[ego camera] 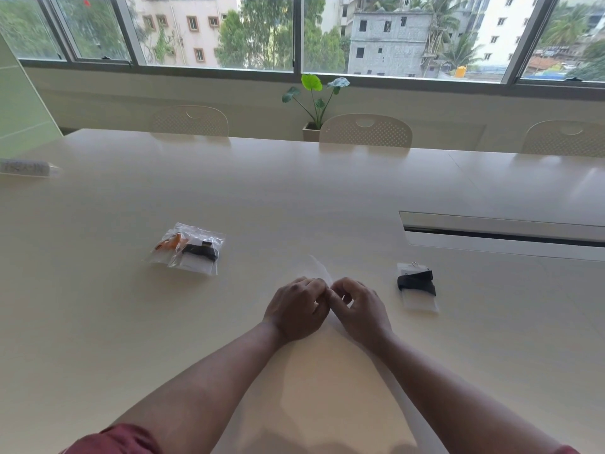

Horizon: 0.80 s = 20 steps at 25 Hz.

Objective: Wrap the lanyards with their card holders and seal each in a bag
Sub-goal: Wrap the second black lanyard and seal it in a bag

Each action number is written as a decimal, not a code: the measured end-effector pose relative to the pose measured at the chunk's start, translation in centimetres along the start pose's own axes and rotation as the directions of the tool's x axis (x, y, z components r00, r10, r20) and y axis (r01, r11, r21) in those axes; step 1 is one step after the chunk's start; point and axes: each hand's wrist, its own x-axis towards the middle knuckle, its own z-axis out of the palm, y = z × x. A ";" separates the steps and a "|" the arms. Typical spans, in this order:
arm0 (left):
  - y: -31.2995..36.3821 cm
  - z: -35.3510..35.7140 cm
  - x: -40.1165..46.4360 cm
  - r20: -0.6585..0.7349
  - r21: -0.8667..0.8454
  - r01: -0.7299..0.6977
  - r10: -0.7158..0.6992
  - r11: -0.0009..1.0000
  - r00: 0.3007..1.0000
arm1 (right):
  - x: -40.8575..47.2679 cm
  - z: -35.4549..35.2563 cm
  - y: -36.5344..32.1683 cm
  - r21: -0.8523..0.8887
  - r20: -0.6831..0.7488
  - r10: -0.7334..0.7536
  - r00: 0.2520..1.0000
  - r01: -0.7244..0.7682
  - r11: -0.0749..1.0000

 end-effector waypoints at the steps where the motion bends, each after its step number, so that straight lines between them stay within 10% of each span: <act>1: -0.1 0.0 0.0 0.001 -0.002 -0.009 0.009 1.000 1.000 | 0.1 0.0 0.0 -0.021 0.015 0.007 1.000 -0.007 1.000; 20: -0.4 0.0 0.1 0.074 -0.041 0.026 -0.023 0.999 0.997 | 0.2 0.1 0.6 -0.046 0.062 0.012 0.998 -0.009 0.999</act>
